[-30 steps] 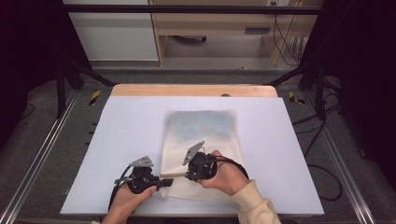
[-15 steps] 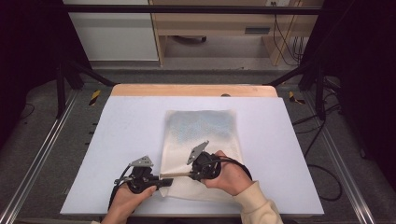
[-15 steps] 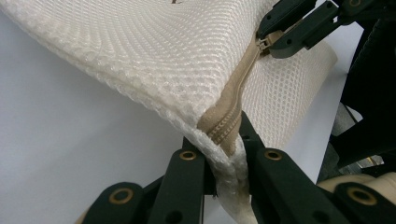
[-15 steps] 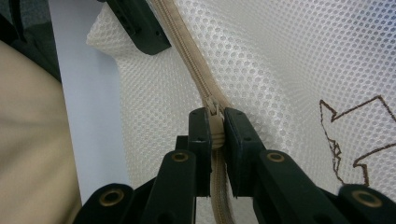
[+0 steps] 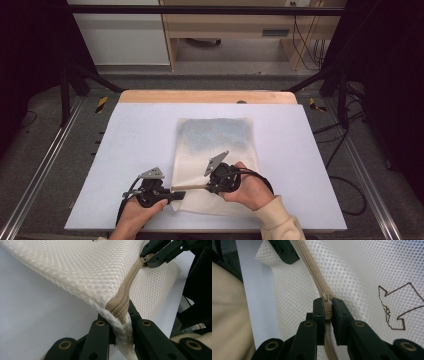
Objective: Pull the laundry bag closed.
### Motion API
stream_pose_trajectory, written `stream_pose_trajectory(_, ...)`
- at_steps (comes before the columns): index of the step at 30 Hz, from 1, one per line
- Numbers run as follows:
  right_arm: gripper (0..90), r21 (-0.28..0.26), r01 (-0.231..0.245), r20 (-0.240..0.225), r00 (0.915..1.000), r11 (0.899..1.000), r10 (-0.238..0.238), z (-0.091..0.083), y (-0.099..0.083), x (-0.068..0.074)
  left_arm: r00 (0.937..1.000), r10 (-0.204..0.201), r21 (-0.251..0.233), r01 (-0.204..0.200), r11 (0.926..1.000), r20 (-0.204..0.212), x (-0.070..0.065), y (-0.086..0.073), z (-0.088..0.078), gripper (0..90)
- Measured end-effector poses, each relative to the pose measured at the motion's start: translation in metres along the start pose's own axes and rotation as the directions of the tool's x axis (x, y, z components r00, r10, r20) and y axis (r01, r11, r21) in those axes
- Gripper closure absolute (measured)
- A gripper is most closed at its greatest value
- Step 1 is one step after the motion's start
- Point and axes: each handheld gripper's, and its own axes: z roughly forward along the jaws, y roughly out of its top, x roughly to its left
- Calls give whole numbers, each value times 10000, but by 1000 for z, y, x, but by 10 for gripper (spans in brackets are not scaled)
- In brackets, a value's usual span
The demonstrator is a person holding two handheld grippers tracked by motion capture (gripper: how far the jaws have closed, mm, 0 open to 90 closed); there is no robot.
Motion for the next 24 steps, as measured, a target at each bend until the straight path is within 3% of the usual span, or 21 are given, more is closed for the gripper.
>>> stream_pose_trajectory(10,819,36,-136,82,9999,9999,136,-3,-6,-1,9998,195,157,-195,9997,39,-5,-1,8,841)
stream_pose_trajectory(24,820,-76,-189,138,9997,9998,190,-8,-11,-1,9997,262,76,-263,9996,26,-4,0,6,840)
